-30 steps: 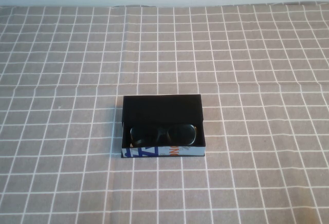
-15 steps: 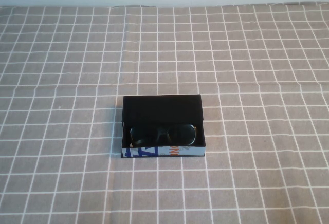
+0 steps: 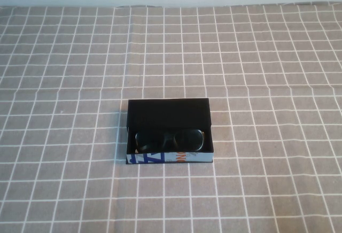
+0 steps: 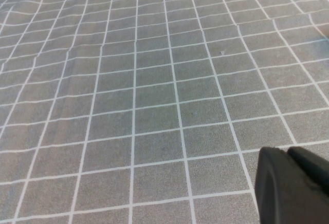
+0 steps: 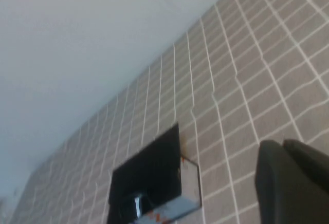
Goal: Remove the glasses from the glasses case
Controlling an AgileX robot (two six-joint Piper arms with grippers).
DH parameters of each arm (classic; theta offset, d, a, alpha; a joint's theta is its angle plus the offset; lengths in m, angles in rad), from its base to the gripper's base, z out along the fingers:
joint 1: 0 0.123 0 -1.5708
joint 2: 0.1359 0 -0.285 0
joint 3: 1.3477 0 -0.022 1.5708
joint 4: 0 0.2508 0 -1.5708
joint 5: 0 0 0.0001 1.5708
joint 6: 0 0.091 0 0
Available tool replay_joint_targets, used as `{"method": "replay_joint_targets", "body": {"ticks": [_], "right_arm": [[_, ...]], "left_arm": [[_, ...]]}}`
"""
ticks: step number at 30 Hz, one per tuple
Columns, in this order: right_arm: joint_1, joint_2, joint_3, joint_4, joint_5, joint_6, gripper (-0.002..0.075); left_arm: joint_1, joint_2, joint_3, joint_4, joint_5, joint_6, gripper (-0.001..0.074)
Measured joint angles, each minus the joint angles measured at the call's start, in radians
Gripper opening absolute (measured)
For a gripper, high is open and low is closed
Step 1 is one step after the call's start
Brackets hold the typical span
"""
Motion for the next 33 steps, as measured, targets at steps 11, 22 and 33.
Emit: {"method": "replay_joint_targets", "body": {"ticks": [11, 22, 33], "right_arm": [[0.0, 0.573, -0.418, -0.284, 0.41, -0.042, -0.0018], [0.1, 1.165, -0.929, -0.386, 0.58, -0.251, -0.0018], [0.464, 1.595, -1.354, -0.613, 0.648, -0.336, -0.0018]], "left_arm": [[0.0, 0.0, 0.0, 0.0, 0.0, 0.0, -0.0004], [0.0, 0.0, 0.0, 0.0, 0.0, 0.0, -0.0004], [0.0, 0.0, 0.0, 0.0, 0.0, 0.0, -0.0004]]}}
